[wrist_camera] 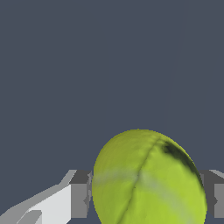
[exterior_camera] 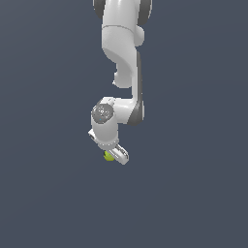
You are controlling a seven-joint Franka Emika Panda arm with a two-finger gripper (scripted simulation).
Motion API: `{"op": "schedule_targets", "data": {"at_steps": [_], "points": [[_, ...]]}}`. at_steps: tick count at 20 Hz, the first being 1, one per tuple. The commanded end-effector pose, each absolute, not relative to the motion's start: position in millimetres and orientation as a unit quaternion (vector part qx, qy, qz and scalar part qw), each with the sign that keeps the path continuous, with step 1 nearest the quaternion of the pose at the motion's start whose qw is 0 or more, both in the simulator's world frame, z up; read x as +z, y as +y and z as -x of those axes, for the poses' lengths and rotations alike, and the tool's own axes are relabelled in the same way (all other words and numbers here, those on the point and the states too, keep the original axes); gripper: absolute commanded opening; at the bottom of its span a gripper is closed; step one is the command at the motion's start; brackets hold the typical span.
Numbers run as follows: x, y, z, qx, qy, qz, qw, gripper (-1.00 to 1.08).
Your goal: Pick up the object and move it to a goal position.
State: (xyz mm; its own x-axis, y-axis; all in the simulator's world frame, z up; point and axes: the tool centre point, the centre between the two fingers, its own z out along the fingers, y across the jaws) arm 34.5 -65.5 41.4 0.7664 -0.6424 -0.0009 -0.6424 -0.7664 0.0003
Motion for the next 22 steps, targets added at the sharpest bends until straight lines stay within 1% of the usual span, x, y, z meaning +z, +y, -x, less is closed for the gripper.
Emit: {"op": "schedule_targets", "data": {"at_steps": [1, 13, 17, 22], "points": [[41, -66, -35, 0.0, 0.342, 0.94, 0.0, -1.0], [47, -64, -35, 0.0, 0.342, 0.94, 0.0, -1.0], [62, -58, -36, 0.0, 0.342, 0.94, 0.0, -1.0], [97, -46, -37, 0.0, 0.342, 0.94, 0.0, -1.0]]}}
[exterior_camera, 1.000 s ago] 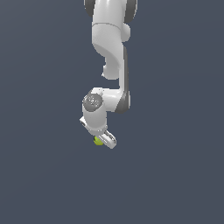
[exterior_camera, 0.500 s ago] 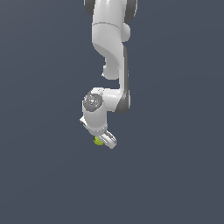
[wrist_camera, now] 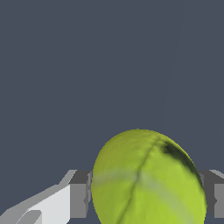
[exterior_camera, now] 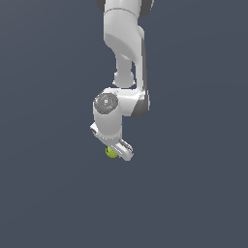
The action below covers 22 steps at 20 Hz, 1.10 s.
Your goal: Pick up the object and move it to a goal position.
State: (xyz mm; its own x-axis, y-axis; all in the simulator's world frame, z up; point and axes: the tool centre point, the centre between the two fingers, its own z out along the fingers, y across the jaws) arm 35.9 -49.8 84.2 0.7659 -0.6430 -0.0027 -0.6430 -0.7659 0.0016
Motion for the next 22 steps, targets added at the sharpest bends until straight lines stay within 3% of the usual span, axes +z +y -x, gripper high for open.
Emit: {"op": "schedule_targets", "data": {"at_steps": [1, 22], "points": [[106, -42, -38, 0.0, -0.342, -0.94, 0.0, -1.0], [338, 39, -52, 0.0, -0.343, -0.939, 0.001, -1.0]]}}
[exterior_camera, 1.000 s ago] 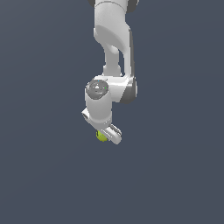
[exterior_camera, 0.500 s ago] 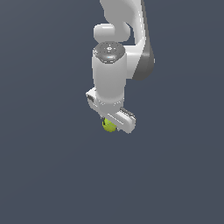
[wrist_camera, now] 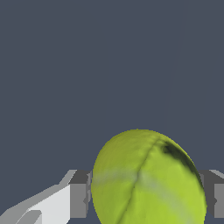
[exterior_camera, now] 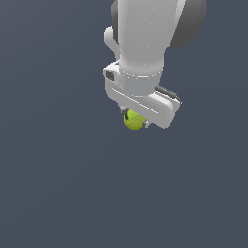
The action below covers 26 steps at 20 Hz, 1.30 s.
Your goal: Pick up the object and move it to a goal position.
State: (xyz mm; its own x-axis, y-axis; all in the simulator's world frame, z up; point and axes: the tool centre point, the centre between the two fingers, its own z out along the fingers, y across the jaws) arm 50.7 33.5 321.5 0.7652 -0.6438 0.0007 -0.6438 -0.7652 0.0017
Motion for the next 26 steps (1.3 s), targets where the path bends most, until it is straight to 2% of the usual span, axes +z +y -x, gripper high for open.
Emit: {"op": "schedule_targets", "data": {"at_steps": [1, 13, 26], "points": [[348, 43, -52, 0.0, -0.343, -0.939, 0.001, -1.0], [434, 74, -62, 0.0, -0.342, -0.94, 0.0, -1.0], [462, 84, -67, 0.0, -0.342, -0.94, 0.0, -1.0]]}}
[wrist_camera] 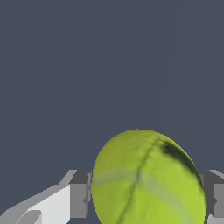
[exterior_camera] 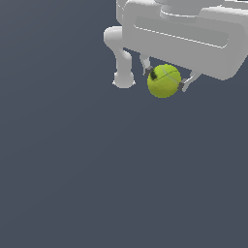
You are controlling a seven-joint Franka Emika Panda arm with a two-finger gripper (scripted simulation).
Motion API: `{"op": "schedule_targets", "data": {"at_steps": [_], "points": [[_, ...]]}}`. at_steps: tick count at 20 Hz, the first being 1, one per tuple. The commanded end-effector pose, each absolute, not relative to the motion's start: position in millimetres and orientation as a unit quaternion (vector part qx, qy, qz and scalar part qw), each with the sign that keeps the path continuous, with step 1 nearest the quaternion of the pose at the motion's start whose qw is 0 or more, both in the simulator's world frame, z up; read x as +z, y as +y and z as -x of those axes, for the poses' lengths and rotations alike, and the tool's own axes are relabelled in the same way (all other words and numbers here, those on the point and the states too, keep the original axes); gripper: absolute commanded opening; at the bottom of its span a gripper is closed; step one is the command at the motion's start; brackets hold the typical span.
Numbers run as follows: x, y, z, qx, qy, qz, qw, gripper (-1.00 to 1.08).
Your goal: Pick up the object and move it to a goal position.
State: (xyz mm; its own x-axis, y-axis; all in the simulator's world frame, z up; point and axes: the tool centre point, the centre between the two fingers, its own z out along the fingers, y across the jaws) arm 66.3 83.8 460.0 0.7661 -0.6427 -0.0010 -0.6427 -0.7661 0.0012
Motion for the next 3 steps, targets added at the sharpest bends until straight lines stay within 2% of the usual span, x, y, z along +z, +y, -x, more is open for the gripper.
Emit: {"op": "schedule_targets", "data": {"at_steps": [1, 3], "points": [[462.9, 84.4, -66.7, 0.0, -0.342, -0.94, 0.0, -1.0], [463.3, 84.6, -66.8, 0.0, -0.342, -0.94, 0.0, -1.0]]}}
